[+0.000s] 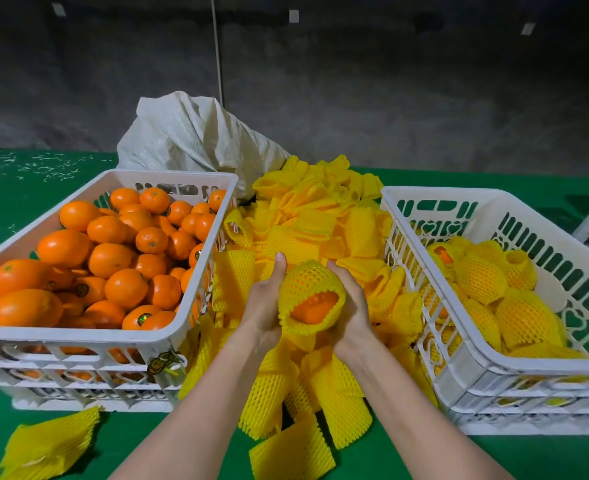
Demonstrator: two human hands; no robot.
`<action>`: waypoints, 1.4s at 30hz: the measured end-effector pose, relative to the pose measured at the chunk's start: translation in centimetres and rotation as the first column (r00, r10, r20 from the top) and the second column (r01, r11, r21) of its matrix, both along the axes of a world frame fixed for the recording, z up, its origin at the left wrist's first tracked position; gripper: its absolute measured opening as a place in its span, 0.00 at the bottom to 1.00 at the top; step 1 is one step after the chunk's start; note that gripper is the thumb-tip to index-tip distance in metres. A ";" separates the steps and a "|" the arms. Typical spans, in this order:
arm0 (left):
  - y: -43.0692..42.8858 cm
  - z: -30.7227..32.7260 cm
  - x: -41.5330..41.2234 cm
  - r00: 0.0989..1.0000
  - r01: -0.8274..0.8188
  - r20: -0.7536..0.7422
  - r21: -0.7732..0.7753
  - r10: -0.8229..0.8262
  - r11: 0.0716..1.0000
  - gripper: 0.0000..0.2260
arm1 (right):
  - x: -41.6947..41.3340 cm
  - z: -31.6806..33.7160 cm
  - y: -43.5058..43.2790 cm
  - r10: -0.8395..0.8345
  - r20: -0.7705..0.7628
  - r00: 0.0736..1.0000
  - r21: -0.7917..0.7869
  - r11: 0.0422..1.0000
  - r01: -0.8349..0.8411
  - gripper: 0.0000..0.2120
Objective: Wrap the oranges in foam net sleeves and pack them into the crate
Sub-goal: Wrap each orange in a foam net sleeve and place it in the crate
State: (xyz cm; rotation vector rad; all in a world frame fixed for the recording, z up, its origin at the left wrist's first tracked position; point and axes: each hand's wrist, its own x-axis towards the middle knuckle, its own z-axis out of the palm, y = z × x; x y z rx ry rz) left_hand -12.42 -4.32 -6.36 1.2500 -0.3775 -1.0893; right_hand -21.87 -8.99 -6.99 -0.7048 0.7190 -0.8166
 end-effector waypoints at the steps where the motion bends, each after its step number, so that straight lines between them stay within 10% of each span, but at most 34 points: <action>1: 0.2 0.2 0.2 0.997 0.079 -0.028 0.022 -0.079 0.997 0.21 | -0.1 0.0 0.1 0.003 -0.016 1.000 -0.017 1.000 -0.004 0.13; 6: 0.7 0.8 0.7 0.889 0.412 -0.211 -0.021 -0.407 0.911 0.24 | -0.7 -0.3 -0.1 -0.105 -0.154 0.982 -0.334 0.941 0.048 0.12; 12: 0.5 0.6 0.5 0.901 0.412 -0.120 -0.054 -0.416 0.910 0.17 | -1.5 0.2 -0.2 -0.227 -0.184 0.956 -0.652 0.756 0.054 0.15; 23: 0.6 0.8 0.2 0.813 0.582 -0.039 0.098 -0.581 0.807 0.25 | -3.4 0.8 -1.9 -0.011 -0.253 0.968 -0.601 0.785 -0.148 0.32; 29: -0.7 0.6 -2.3 0.895 0.444 -0.082 0.087 -0.438 0.892 0.14 | -4.9 -0.3 -1.6 -0.237 -0.313 0.920 -0.760 0.644 -0.092 0.06; 42: -3.2 1.5 -6.9 0.986 0.079 -0.149 -0.004 -0.078 0.997 0.17 | -8.8 0.1 -0.3 -0.177 -0.442 0.880 -0.811 0.498 -0.307 0.27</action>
